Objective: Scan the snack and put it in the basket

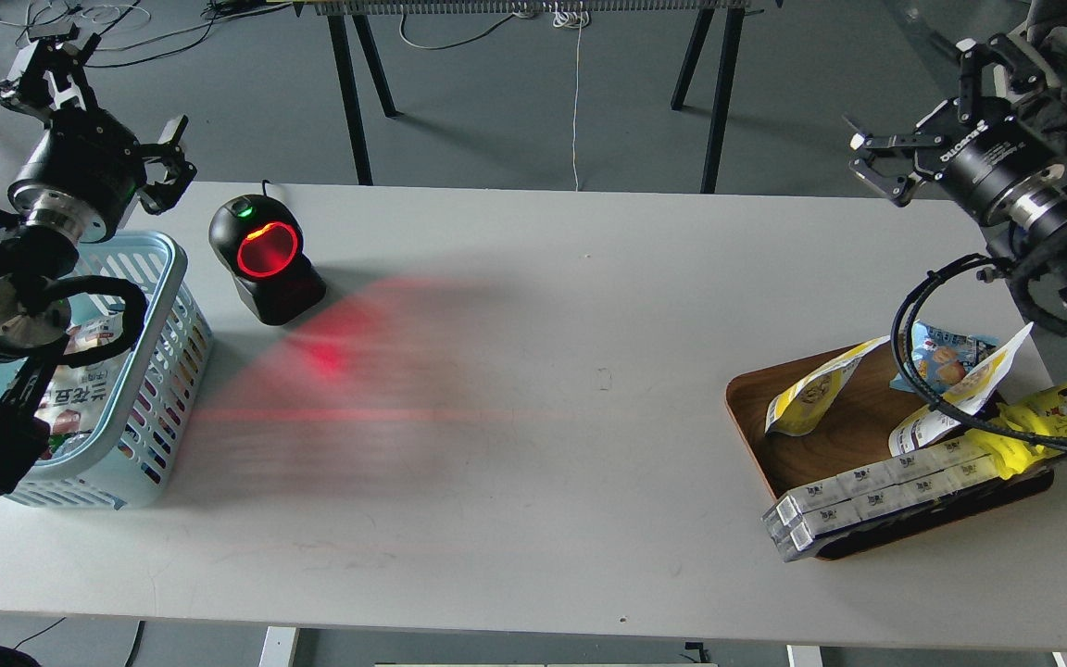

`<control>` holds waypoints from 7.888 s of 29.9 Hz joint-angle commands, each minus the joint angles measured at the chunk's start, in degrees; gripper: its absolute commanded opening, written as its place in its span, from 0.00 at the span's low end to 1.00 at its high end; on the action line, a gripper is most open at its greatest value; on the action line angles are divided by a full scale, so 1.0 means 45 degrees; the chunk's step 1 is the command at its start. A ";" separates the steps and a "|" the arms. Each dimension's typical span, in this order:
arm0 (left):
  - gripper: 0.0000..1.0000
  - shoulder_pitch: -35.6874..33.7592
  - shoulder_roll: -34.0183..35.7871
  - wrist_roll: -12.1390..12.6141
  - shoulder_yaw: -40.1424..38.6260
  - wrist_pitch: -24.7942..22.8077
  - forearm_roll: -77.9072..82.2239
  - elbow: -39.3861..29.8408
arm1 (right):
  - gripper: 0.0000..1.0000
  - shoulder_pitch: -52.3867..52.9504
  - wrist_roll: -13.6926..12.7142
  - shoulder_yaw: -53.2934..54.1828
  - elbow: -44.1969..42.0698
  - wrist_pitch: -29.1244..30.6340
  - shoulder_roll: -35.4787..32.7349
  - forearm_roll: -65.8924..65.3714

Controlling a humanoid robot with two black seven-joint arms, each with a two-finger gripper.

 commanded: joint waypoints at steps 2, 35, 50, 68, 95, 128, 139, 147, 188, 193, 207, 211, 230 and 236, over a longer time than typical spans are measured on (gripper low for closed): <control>1.00 0.0005 0.0276 -0.0007 -0.0338 0.0043 0.0001 -0.0073 | 0.99 0.0270 -0.0028 -0.1003 0.1280 -0.0204 -0.1779 -0.0004; 1.00 -0.0386 0.0843 -0.0027 -0.0299 -0.0035 -0.0018 -0.0093 | 0.96 0.1110 -0.3047 -0.3837 1.2183 -0.1103 -1.3523 -0.4026; 1.00 -0.0307 0.0921 0.0012 -0.0261 -0.0036 -0.0018 -0.0093 | 0.96 0.2104 -0.3047 -0.3935 0.9215 -0.1103 -0.9542 -0.6038; 1.00 -0.0444 0.0745 0.0012 -0.0241 0.0101 -0.0018 -0.0112 | 0.99 1.4306 -0.3047 -1.7266 0.6869 -0.1377 -0.6101 -0.2644; 1.00 -0.0425 0.0433 -0.0007 -0.0241 0.0101 0.0001 -0.0112 | 0.99 1.6425 -0.3047 -2.3838 1.2808 -0.4598 -0.7801 -0.0375; 1.00 -0.0425 0.0257 -0.0007 -0.0260 0.0121 0.0001 -0.0112 | 0.33 0.9333 -0.3047 -1.8642 1.2280 -0.6396 -0.6219 -0.2464; 1.00 -0.0425 0.0257 -0.0007 -0.0280 0.0160 0.0001 -0.0112 | 0.00 0.9118 -0.3047 -1.8564 1.2300 -0.6670 -0.6336 -0.2640; 1.00 -0.0425 0.0218 -0.0007 -0.0260 0.0277 0.0001 -0.0112 | 0.00 0.9176 -0.3047 -1.7570 1.2339 -0.6689 -0.6823 -0.2485; 1.00 -0.0581 0.0257 0.0109 -0.0280 0.0297 -0.0018 0.0083 | 0.00 1.0447 -0.3047 -1.5225 0.4860 -0.9736 0.3837 0.1266; 1.00 -0.0581 0.0315 0.0129 -0.0319 0.0297 -0.0018 0.0083 | 0.00 0.9802 -0.3047 -1.5146 0.4078 -0.9736 0.5186 0.1149; 1.00 -0.0600 0.0276 -0.0007 -0.0456 0.0141 -0.0097 0.0103 | 0.05 0.8747 -0.3047 -1.5048 0.3374 -0.9580 0.6320 0.0660; 1.00 -0.0620 0.0276 -0.0008 -0.0456 0.0179 -0.0116 0.0161 | 0.38 0.8668 -0.3047 -1.5029 0.3277 -0.9561 0.6379 0.0660; 1.00 -0.0464 0.1524 -0.0379 -0.0358 0.0140 -0.0057 0.0337 | 0.96 1.0054 -0.3047 -1.2316 0.3140 -0.8799 0.4173 0.0621; 1.00 -0.0912 0.3028 -0.0242 -0.0241 0.0179 0.0001 -0.0150 | 0.96 0.9958 -0.3047 -1.0970 0.2671 -0.8370 0.3432 0.0621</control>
